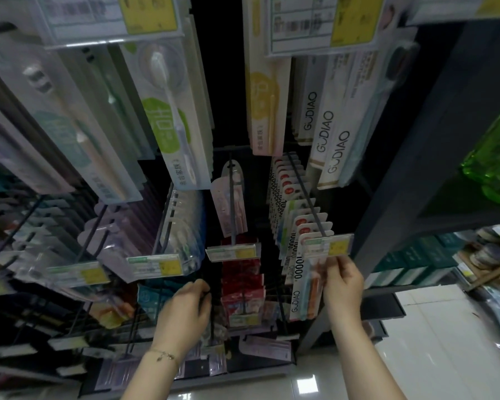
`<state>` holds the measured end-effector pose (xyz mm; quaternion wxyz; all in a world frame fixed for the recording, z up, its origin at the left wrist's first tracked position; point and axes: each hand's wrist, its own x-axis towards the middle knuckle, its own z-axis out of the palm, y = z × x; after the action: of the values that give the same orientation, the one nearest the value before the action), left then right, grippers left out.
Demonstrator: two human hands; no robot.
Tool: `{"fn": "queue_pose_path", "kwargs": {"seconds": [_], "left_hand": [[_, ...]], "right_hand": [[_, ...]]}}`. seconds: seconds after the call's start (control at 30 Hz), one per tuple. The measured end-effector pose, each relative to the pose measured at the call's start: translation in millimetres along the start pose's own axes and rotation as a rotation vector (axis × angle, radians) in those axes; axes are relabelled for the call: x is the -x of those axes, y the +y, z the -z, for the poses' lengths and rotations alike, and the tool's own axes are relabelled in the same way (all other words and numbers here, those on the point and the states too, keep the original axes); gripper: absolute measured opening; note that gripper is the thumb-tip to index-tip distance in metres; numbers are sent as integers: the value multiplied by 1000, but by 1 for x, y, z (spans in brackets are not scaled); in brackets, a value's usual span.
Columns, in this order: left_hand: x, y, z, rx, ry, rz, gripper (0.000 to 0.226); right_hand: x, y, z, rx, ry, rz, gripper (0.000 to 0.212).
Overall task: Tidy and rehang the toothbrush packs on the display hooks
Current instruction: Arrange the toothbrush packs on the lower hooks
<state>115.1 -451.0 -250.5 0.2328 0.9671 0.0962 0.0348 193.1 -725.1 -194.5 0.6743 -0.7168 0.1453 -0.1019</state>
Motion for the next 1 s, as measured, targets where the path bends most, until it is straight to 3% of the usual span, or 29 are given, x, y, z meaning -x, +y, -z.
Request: {"fn": "queue_pose_path", "kwargs": {"seconds": [0.3, 0.57, 0.73, 1.0], "left_hand": [[-10, 71, -11, 359, -92, -173, 17], [-36, 154, -7, 733, -105, -182, 25], [-42, 175, -9, 794, -75, -234, 15], [-56, 184, -15, 915, -31, -159, 16]], "right_hand": [[0, 0, -3, 11, -6, 8, 25], [-2, -7, 0, -54, -18, 0, 23], [-4, -8, 7, -81, -8, -9, 24], [-10, -3, 11, 8, -56, 33, 24]]}}
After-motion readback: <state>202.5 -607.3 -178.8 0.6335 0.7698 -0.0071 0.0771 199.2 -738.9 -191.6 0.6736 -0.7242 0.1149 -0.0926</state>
